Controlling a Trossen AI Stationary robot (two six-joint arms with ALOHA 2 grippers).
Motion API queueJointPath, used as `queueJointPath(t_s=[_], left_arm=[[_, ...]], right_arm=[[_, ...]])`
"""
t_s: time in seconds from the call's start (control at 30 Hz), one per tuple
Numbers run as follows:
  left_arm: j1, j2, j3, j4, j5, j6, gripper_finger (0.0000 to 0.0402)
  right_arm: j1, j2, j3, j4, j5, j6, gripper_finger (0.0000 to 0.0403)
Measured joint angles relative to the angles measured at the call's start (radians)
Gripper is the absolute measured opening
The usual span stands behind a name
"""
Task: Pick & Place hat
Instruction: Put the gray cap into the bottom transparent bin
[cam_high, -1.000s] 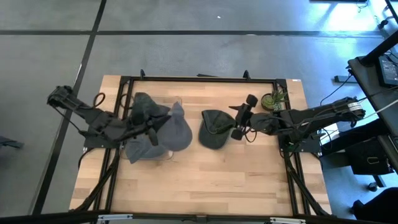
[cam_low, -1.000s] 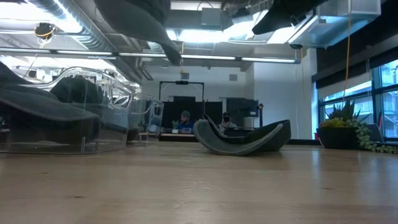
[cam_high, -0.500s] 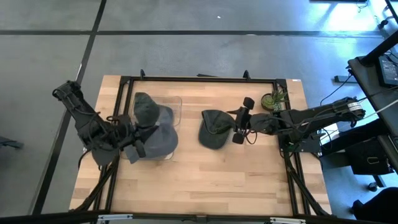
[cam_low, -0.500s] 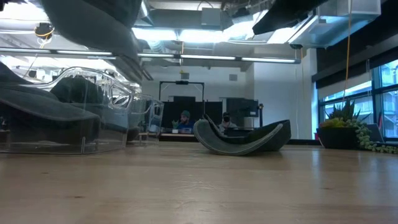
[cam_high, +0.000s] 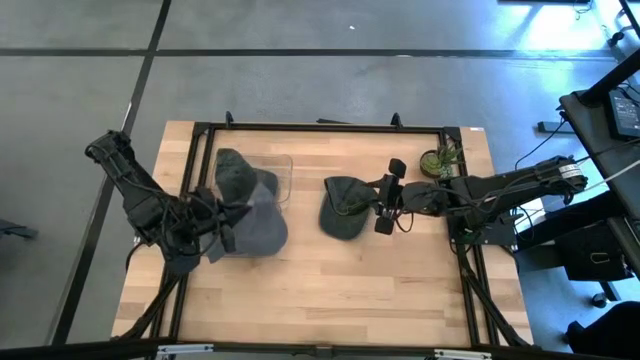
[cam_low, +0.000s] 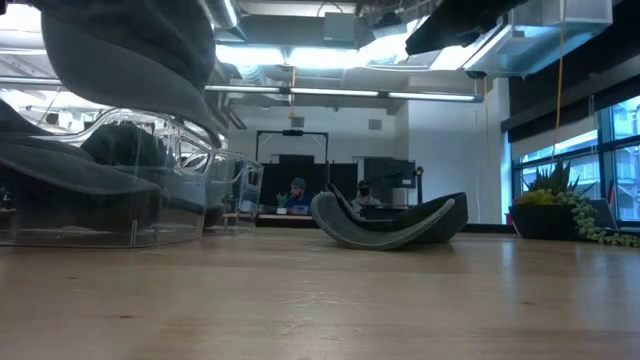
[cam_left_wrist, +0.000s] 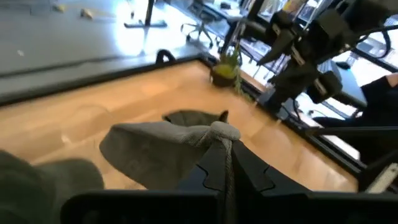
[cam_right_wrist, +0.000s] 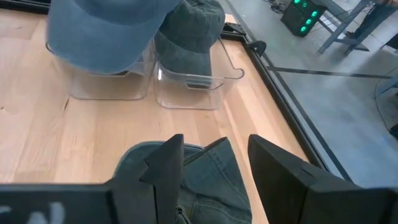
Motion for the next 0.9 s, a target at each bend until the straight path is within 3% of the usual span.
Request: queueJointPath(t_s=[0.1,0.33,0.47,0.9], left_arm=[[0.0,-0.01,0.01,-0.027,0.044,-0.019,0.0003],[0.0,-0.013,0.136,-0.125,0.051,0.025,0.0003],[0.001,-0.01,0.144,-0.137,0.06,0.024,0.0003],[0.06,0.126,0.089,-0.151,0.098,-0.3,0.0003]], right_arm=[[0.0,0.0,0.0,0.0,0.0,0.0,0.018],[0.0,0.0,0.0,0.0,0.0,0.004,0.018],[0.0,0.0,0.0,0.0,0.0,0.023,0.018],[0.0,0.0,0.0,-0.003,0.0,-0.003,0.018]])
